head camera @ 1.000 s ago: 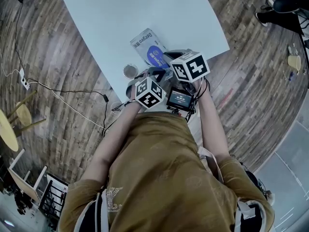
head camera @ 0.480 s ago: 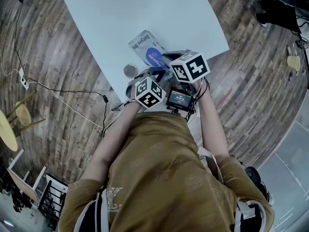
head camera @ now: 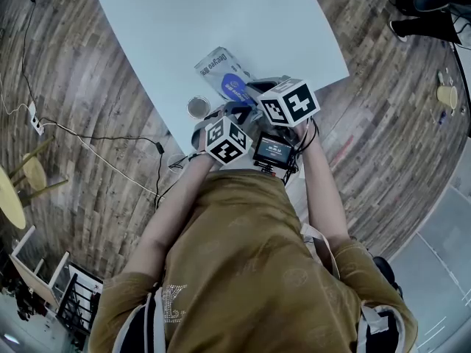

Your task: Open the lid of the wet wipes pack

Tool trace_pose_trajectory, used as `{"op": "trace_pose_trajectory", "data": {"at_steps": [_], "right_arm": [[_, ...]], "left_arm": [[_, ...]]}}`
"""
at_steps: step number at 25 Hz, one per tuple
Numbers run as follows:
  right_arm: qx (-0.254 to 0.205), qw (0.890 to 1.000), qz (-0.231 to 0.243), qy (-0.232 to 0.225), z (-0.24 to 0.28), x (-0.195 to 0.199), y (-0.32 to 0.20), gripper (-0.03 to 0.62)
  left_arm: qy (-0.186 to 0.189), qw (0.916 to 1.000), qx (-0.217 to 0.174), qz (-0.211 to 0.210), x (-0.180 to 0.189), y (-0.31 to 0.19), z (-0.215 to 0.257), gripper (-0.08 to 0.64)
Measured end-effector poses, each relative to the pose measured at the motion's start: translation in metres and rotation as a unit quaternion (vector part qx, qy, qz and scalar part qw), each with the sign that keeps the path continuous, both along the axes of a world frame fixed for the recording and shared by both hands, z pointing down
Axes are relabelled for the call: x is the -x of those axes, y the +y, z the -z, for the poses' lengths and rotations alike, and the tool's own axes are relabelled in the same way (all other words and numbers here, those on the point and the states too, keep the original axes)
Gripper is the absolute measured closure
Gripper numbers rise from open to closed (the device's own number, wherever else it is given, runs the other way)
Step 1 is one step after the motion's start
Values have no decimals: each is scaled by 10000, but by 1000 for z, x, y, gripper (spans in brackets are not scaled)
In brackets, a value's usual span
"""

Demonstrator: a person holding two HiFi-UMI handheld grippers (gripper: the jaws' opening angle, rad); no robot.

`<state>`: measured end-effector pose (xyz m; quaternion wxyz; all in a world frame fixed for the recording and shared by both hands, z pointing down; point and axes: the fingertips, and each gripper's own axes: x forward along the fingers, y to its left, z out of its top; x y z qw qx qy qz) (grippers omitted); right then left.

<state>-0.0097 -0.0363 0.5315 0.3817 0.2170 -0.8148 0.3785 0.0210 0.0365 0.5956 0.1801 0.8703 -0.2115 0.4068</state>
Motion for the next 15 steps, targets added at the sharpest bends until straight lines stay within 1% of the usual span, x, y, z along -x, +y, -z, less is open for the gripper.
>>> {"op": "trace_pose_trajectory", "data": {"at_steps": [9,15], "right_arm": [[30,10000,27,-84,4,4,4,586],[127,9998,108,-125,5,6,9,586]], "left_arm": [[-23,10000,-40,55,2,0,1,555],[-34,10000,-45,71,4,1,0,555]]}}
